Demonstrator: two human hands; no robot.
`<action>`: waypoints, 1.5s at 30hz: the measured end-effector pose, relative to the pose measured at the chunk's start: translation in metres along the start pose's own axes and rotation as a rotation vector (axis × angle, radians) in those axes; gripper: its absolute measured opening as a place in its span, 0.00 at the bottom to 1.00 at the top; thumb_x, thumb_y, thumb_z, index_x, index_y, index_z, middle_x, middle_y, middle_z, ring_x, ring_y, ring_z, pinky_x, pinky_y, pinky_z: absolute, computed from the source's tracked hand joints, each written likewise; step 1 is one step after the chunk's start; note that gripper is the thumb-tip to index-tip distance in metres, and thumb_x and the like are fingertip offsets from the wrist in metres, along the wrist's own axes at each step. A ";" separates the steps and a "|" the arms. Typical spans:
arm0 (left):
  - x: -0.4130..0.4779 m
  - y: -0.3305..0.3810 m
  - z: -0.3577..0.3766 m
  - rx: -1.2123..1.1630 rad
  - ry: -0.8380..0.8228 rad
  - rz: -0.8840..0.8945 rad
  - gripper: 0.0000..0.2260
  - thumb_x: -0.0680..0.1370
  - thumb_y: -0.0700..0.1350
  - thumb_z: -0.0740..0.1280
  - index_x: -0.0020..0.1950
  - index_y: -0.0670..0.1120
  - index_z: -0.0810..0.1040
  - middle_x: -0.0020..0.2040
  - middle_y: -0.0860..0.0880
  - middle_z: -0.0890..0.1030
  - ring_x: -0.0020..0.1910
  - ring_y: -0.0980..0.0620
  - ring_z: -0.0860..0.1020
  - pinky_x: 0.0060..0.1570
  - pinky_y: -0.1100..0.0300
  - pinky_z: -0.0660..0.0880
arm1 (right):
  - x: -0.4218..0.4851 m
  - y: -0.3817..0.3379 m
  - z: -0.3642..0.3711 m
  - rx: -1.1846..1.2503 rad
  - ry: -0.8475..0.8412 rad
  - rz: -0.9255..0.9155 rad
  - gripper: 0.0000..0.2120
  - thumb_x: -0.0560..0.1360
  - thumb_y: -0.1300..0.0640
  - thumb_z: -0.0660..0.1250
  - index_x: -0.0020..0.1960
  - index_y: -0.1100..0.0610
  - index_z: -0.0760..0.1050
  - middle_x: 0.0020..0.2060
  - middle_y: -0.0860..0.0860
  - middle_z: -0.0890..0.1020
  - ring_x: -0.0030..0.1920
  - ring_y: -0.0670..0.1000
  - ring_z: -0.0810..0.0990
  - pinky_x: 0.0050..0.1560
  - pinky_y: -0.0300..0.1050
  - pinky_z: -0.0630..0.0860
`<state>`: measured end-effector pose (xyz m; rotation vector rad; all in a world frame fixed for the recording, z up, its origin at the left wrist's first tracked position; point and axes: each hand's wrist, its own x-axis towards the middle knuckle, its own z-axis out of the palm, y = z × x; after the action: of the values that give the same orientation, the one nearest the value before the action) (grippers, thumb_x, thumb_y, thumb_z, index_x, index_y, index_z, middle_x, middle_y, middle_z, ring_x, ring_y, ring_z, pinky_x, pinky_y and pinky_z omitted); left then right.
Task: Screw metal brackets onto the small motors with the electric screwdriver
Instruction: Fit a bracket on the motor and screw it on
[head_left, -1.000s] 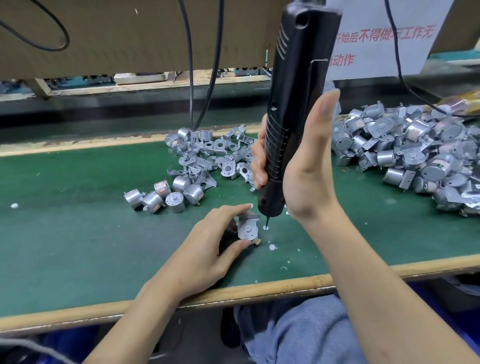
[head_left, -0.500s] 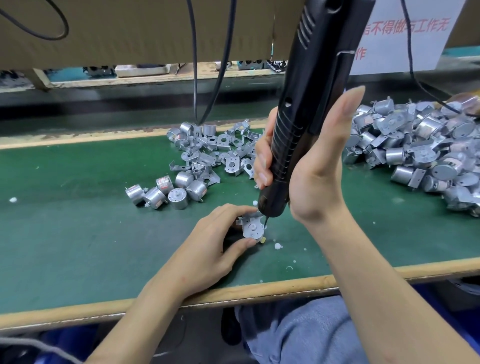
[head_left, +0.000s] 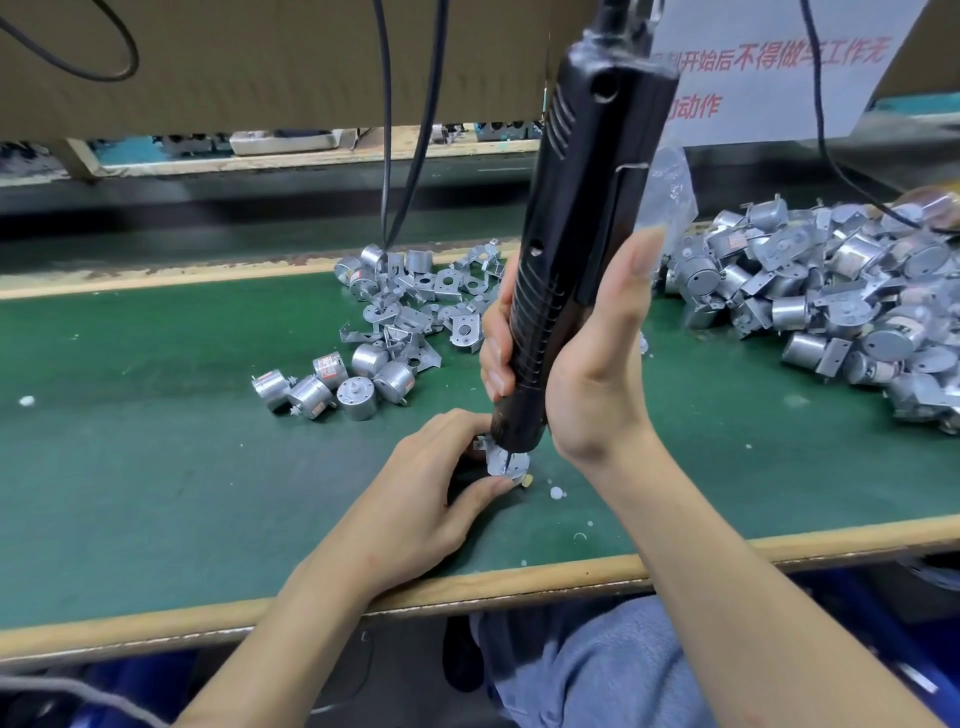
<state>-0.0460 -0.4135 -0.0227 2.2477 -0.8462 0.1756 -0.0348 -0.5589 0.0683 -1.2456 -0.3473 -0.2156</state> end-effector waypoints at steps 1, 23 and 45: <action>0.000 0.000 0.000 0.003 0.002 0.001 0.12 0.79 0.50 0.68 0.59 0.60 0.70 0.50 0.63 0.74 0.50 0.65 0.73 0.50 0.74 0.65 | -0.001 0.000 -0.001 -0.013 0.003 -0.008 0.41 0.58 0.14 0.56 0.32 0.54 0.71 0.24 0.52 0.72 0.22 0.54 0.68 0.29 0.48 0.65; 0.004 0.002 0.006 0.034 0.003 -0.032 0.10 0.75 0.57 0.67 0.50 0.52 0.74 0.45 0.57 0.78 0.45 0.54 0.75 0.44 0.61 0.72 | -0.010 -0.001 0.018 -0.161 0.030 -0.067 0.46 0.66 0.17 0.55 0.34 0.64 0.67 0.23 0.49 0.71 0.22 0.48 0.70 0.24 0.42 0.65; 0.000 0.004 0.007 -0.016 0.001 -0.201 0.17 0.76 0.55 0.72 0.60 0.59 0.70 0.58 0.60 0.77 0.59 0.65 0.74 0.56 0.75 0.67 | 0.005 -0.007 -0.070 -0.177 0.180 -0.058 0.32 0.63 0.15 0.51 0.36 0.42 0.76 0.26 0.48 0.74 0.23 0.52 0.71 0.26 0.44 0.70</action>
<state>-0.0492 -0.4201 -0.0257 2.3001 -0.6142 0.0763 -0.0233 -0.6280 0.0570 -1.3804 -0.2122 -0.4126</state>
